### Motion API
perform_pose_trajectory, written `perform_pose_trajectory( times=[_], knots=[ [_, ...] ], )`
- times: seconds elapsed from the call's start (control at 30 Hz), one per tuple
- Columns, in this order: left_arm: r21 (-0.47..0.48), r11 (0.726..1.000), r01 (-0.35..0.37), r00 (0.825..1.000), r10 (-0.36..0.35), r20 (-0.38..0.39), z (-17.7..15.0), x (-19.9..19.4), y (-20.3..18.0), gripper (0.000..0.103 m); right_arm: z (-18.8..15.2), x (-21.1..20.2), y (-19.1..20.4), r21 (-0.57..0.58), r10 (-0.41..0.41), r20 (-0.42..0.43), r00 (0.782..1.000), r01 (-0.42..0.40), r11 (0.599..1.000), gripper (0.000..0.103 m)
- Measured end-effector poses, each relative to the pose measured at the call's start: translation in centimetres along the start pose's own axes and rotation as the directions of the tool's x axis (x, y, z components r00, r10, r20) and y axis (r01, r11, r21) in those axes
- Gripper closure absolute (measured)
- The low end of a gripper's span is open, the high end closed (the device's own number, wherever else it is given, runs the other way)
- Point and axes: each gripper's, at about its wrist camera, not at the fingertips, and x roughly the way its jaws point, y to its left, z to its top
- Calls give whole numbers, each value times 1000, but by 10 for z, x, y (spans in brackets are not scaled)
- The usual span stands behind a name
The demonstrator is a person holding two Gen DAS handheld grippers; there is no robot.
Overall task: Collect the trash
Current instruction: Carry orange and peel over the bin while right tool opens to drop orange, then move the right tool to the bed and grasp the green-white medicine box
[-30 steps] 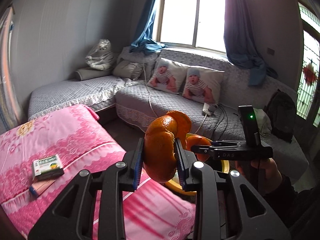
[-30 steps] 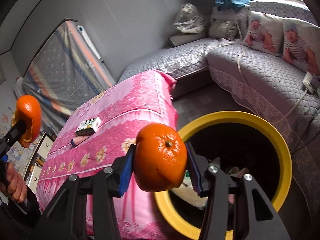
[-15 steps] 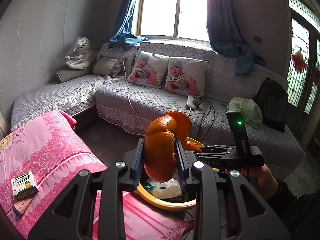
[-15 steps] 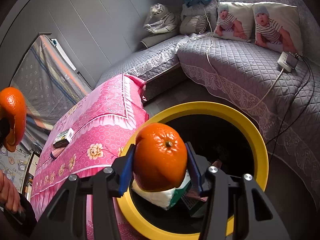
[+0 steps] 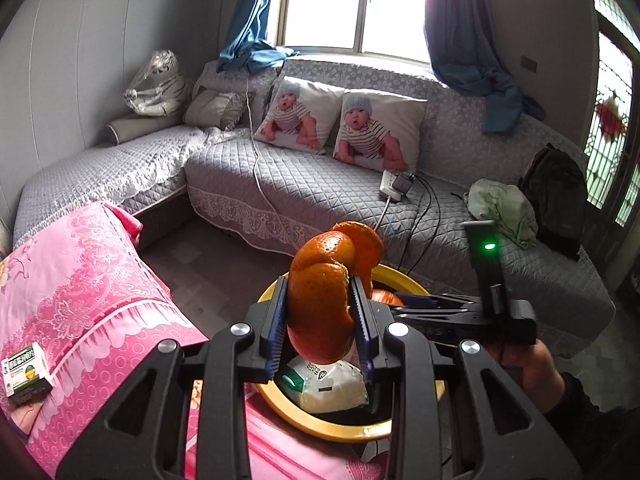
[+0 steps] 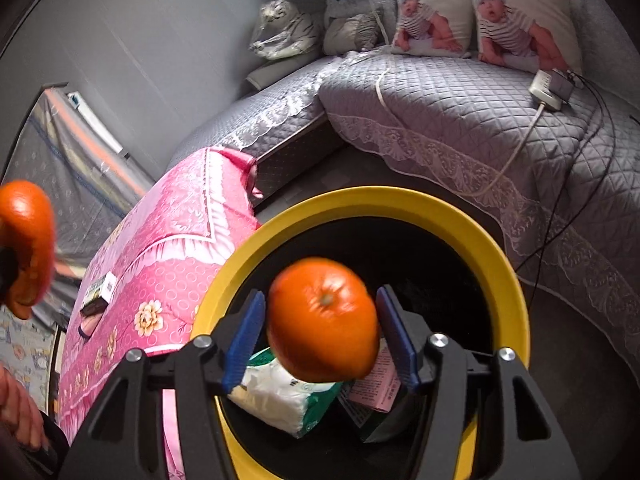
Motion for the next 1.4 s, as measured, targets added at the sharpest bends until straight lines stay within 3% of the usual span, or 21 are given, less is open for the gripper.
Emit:
perform_pose_trajectory(
  times=[0.07,0.23,0.3,0.37,0.43,0.47,0.6,0.73,0.83,0.9,1.0,1.13,1.23,1.3,1.33,1.4],
  knots=[
    [-2,1000,1,1000,-1,-24,-2,16,2,75,0,-10,-9,32,-10,29,1000,9,999,35],
    [-26,1000,17,995,-20,-95,-12,50,5,70,-1,-47,-33,93,-12,117,993,1,996,29],
    [-39,999,27,994,-31,-102,-16,56,7,59,-2,-59,-39,101,-16,146,989,2,995,26],
    [-54,998,18,996,-23,-87,-21,55,10,27,-3,-69,-45,102,-22,170,985,5,995,25],
    [-82,997,-1,998,-4,-56,-23,50,15,12,-4,-75,-49,98,-29,184,982,11,995,25],
    [-101,995,-14,999,10,-40,-24,45,19,9,-4,-77,-49,95,-29,190,981,11,995,25],
    [-163,986,-45,999,44,-6,-27,22,40,9,-3,-81,-43,56,-1,201,980,-11,998,25],
    [-210,975,-70,995,83,53,-31,-21,71,9,-2,-78,-3,-102,72,195,978,-53,993,25],
    [-260,960,-101,986,132,102,-43,-65,103,8,-2,-71,49,-292,159,161,974,-107,950,25],
    [-299,944,-138,976,181,121,-56,-93,124,8,-6,-64,92,-439,213,125,969,-139,888,25],
    [-354,907,-228,946,293,142,-84,-142,157,8,-15,-51,148,-598,292,46,955,-208,774,25],
    [-443,829,-342,893,434,122,-134,-202,197,8,-26,-26,218,-740,345,-92,934,-295,604,25],
    [-523,769,-368,870,483,98,-171,-237,222,8,-36,-2,273,-806,360,-227,905,-382,452,25],
    [-570,732,-372,861,501,83,-191,-251,234,9,-43,12,304,-832,347,-299,889,-421,360,25],
    [-597,715,-363,861,502,78,-201,-258,240,9,-46,23,322,-845,329,-346,879,-444,298,25],
    [-634,692,-345,861,502,79,-213,-267,247,9,-55,41,352,-856,282,-407,869,-471,212,25]
  ],
)
